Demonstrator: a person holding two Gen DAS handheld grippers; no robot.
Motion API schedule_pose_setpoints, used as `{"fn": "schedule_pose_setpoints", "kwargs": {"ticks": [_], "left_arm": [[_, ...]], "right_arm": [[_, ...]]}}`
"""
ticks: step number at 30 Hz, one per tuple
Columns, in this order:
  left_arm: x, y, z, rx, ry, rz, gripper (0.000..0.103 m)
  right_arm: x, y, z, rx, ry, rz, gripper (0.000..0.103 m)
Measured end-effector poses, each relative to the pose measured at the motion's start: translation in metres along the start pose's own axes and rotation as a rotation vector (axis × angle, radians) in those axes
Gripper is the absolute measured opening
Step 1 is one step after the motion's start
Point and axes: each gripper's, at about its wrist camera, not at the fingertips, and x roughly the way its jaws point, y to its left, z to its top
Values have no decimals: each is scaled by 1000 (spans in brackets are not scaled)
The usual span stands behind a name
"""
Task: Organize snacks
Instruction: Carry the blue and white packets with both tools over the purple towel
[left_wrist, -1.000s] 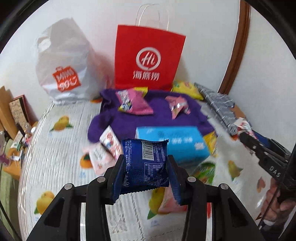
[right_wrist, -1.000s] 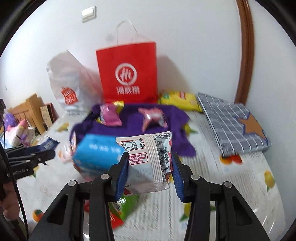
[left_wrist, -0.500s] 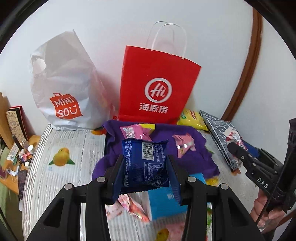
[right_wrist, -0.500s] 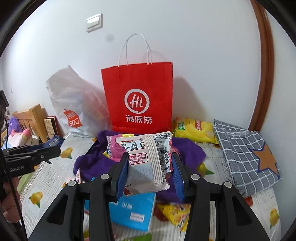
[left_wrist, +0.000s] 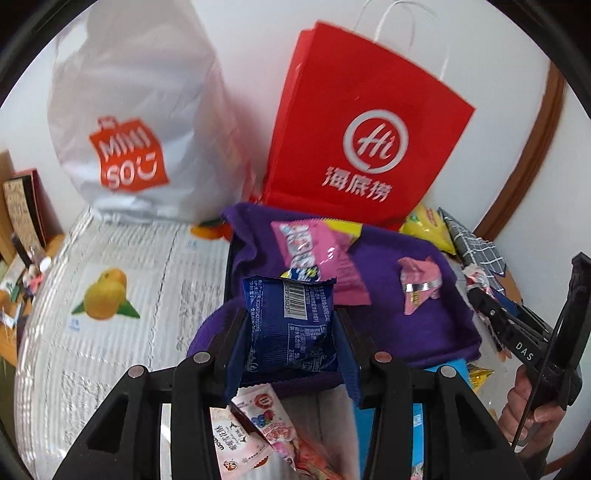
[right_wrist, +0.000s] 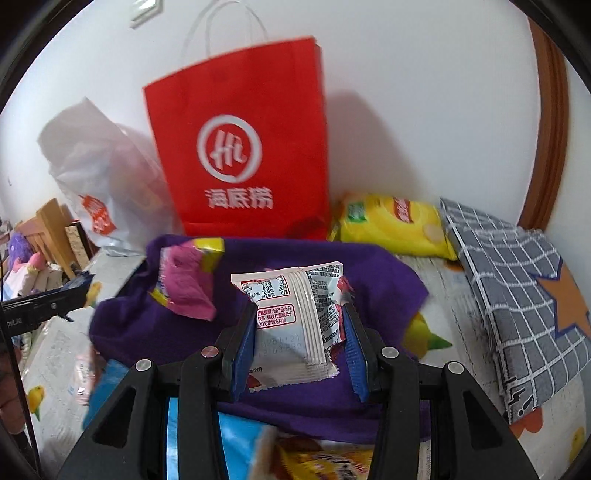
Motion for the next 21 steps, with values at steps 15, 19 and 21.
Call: {"fn": "schedule_pose_setpoints", "kwargs": {"ticks": [15, 19, 21], "left_arm": [[-8, -2, -5, 13, -26, 5, 42], [-9, 0, -4, -2, -22, -8, 42], [-8, 0, -5, -10, -15, -19, 42]], "right_arm": [[15, 2, -12, -29, 29, -39, 44], [18, 5, -14, -42, 37, -47, 44], [21, 5, -15, -43, 45, -50, 44]]}}
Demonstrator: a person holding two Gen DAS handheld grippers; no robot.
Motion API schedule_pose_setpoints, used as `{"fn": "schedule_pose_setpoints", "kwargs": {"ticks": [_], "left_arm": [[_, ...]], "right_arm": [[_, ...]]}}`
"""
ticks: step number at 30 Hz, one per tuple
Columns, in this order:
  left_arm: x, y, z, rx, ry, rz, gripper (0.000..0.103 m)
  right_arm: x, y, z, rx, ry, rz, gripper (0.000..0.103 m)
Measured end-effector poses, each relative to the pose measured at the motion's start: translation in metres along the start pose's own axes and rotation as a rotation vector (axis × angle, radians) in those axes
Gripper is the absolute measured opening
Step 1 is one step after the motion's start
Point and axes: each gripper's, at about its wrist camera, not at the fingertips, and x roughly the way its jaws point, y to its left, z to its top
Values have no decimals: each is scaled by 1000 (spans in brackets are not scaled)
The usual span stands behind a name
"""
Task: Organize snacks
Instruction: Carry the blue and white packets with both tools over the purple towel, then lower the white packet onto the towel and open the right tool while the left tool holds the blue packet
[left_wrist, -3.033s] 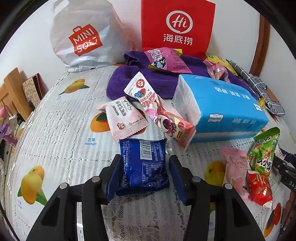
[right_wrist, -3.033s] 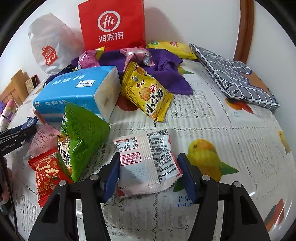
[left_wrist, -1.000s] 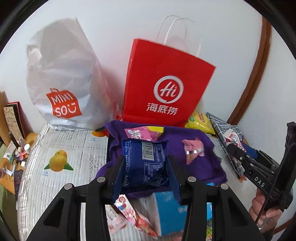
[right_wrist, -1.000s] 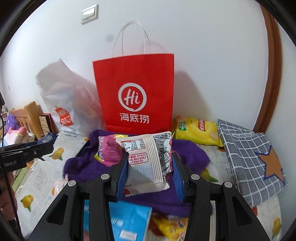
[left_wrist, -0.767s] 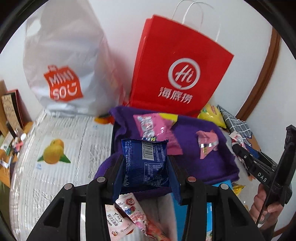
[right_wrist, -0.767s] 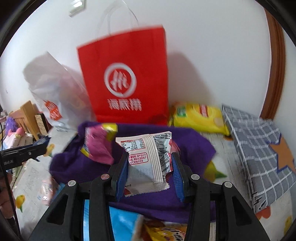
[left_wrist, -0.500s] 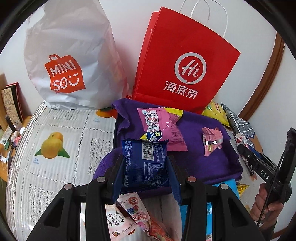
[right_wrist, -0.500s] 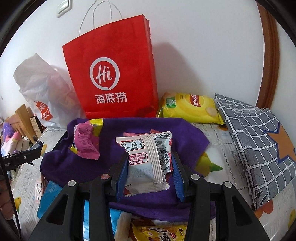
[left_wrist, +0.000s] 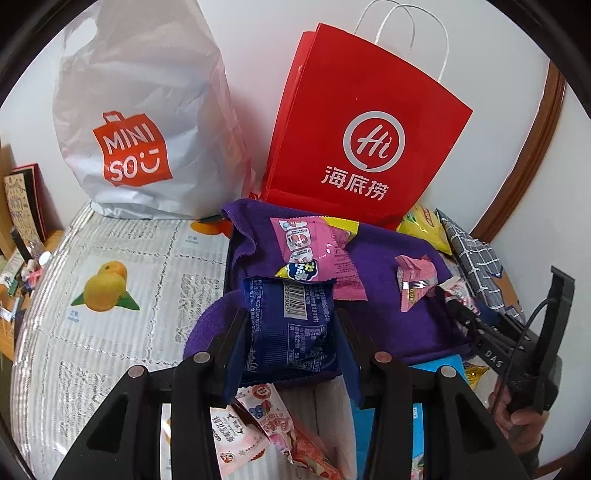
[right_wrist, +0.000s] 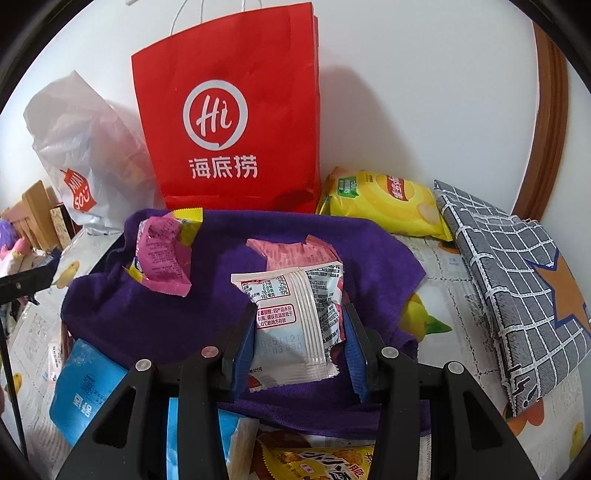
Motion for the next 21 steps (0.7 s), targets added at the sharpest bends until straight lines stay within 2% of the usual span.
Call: {"fn": "schedule_pose_setpoints", "kwargs": {"ticks": [21], "left_arm": [[1, -3, -2, 13, 15, -15, 42]], "right_arm": [[18, -4, -5, 23, 50, -27, 45]]}}
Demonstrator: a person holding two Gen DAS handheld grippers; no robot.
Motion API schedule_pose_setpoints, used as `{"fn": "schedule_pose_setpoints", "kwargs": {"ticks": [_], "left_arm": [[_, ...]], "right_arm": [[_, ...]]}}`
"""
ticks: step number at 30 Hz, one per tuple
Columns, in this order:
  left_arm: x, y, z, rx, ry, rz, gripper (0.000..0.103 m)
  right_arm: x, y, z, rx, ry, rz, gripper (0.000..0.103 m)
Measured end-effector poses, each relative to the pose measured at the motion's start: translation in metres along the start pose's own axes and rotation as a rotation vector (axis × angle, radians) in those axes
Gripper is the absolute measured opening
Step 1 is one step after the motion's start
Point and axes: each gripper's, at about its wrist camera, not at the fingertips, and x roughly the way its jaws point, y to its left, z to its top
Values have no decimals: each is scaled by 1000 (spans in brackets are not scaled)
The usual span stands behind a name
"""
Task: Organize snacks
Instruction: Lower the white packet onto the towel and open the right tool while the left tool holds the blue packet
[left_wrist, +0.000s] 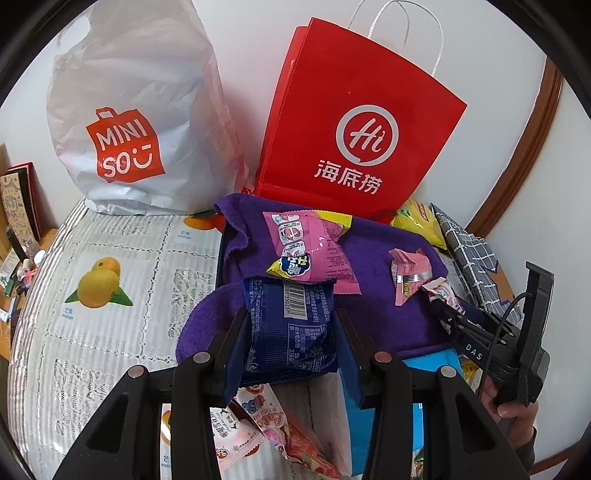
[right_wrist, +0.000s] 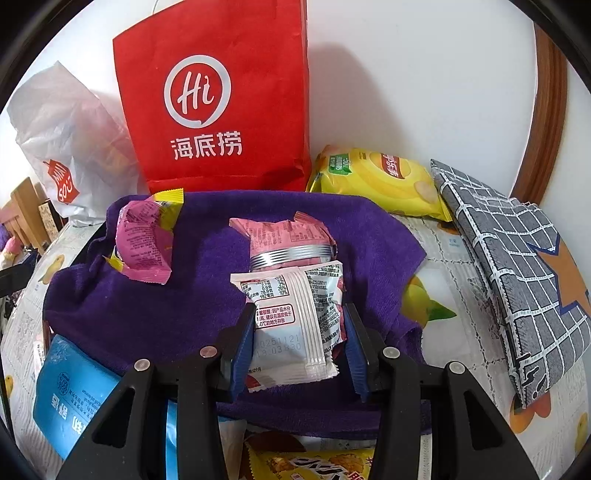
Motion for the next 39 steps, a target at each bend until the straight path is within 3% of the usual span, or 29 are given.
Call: {"fn": "schedule_pose_setpoints", "kwargs": {"ticks": [39], "left_arm": [[1, -2, 0, 4, 12, -16, 42]], "right_arm": [[9, 6, -6, -10, 20, -3, 48]]}}
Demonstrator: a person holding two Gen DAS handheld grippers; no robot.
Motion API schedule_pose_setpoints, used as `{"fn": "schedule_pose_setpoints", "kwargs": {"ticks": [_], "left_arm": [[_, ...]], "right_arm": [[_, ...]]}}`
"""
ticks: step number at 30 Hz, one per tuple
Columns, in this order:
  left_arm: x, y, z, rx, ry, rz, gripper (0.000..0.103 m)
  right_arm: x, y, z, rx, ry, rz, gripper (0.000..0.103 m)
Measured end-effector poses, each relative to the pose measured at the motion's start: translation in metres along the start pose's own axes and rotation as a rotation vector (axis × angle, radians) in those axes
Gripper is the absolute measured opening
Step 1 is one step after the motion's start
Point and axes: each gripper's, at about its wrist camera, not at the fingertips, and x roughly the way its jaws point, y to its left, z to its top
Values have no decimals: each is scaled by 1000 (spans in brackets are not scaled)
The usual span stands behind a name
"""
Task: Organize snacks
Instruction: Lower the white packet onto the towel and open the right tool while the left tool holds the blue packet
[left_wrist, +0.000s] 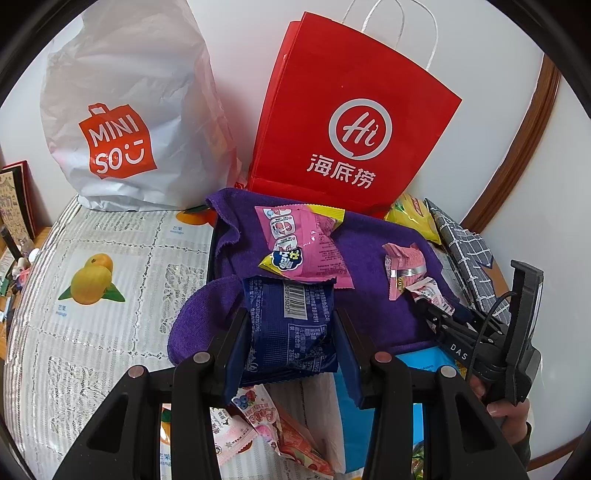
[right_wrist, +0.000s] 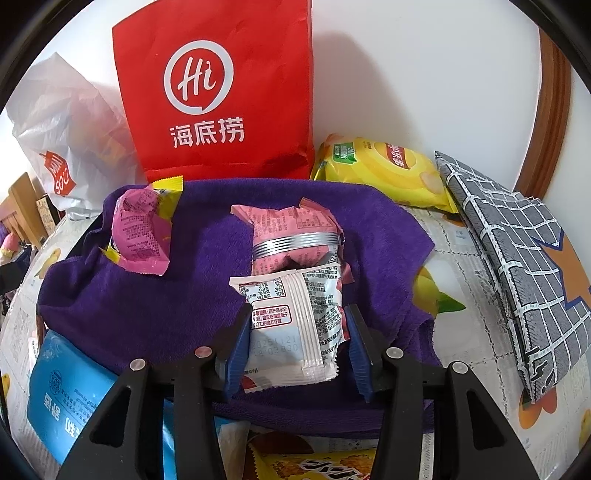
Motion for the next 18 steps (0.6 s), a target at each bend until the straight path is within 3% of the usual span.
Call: {"fn": "schedule_pose_setpoints", "kwargs": {"ticks": [11, 18], "left_arm": [[0, 0, 0, 0, -2, 5, 42], [5, 4, 11, -27, -11, 21, 42]], "right_arm": [[1, 5, 2, -10, 10, 7, 51], [-5, 5, 2, -16, 4, 36, 61]]}}
